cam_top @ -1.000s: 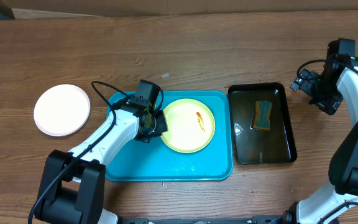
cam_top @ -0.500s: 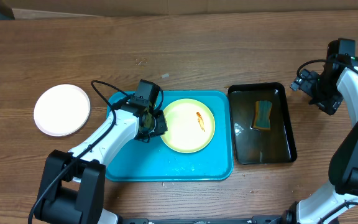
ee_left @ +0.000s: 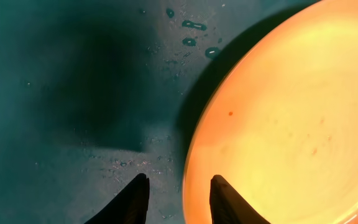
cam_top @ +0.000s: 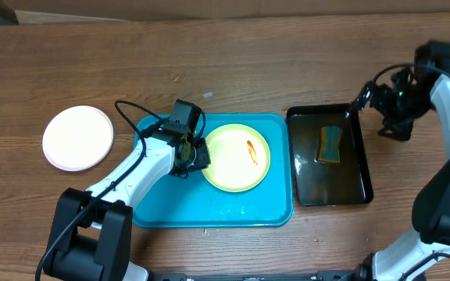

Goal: Clean dirty plates on tray and stack at the side
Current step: 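Reach the right gripper into the black tray and grasp the sponge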

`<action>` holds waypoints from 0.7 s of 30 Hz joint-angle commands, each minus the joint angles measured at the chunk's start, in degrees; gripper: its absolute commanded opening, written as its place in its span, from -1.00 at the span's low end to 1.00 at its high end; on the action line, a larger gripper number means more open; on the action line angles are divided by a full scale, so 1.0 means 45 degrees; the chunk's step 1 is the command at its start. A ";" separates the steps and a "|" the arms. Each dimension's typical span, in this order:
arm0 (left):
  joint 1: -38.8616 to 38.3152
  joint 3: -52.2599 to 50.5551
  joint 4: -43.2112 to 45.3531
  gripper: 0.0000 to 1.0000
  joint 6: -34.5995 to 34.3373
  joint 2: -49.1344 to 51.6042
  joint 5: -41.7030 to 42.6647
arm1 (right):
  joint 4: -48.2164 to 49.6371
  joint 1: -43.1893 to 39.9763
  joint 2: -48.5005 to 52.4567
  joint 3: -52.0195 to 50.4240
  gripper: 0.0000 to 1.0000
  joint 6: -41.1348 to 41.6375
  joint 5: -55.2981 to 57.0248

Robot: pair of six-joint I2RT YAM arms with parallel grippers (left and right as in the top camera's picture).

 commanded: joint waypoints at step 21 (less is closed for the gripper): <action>-0.0058 0.0282 0.0291 -0.30 0.0155 0.0092 -0.0097 | 0.3604 0.4512 -0.0355 -0.4760 1.00 0.2040 0.5746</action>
